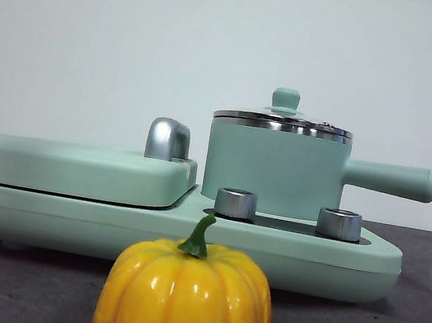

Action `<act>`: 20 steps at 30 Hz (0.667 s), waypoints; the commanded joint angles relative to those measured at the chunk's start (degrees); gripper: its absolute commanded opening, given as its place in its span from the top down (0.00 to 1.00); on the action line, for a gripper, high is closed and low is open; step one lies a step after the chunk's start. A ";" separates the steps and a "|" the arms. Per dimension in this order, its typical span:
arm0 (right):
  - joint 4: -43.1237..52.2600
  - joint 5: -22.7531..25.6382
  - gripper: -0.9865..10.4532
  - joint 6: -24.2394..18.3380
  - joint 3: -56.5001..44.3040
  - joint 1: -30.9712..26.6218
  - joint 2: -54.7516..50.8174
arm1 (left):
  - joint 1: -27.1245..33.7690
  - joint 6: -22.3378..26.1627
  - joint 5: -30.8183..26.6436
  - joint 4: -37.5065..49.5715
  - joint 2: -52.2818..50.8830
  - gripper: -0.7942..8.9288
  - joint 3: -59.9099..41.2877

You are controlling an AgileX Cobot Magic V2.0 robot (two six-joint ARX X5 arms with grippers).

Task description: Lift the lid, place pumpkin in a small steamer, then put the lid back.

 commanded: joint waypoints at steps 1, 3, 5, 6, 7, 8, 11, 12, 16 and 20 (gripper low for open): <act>0.63 -0.04 0.66 -0.63 1.01 0.24 0.17 | -0.74 1.27 0.28 0.87 1.46 0.43 0.96; 0.63 -0.04 0.57 -0.61 1.01 0.24 0.17 | -1.49 1.22 0.26 1.73 2.64 0.39 0.96; 0.61 -0.04 0.52 -0.59 1.01 0.24 0.17 | -2.40 1.20 0.26 3.50 3.87 0.37 0.96; 0.57 -0.04 0.51 -0.59 1.01 0.24 0.20 | -2.97 1.14 0.24 4.72 4.70 0.37 0.96; 0.57 -0.04 0.51 -0.59 1.01 0.24 0.17 | -3.48 0.96 0.22 5.84 5.44 0.37 0.96; 0.57 -0.04 0.51 -0.59 1.01 0.24 0.17 | -4.04 0.76 0.20 7.13 6.34 0.37 0.96; 0.59 -0.04 0.51 -0.61 1.01 0.24 0.17 | -5.90 -0.59 0.17 10.82 9.49 0.37 0.98; 0.59 -0.04 0.51 -0.61 1.01 0.24 0.20 | -6.60 -0.98 0.17 11.98 10.71 0.37 0.98; 0.59 -0.07 0.51 -0.61 1.01 0.24 0.17 | -9.46 -2.54 -0.31 16.24 15.80 0.37 1.16; 0.59 -0.07 0.51 -0.61 1.01 0.24 0.17 | -13.14 -1.57 -3.96 16.87 21.73 0.37 3.65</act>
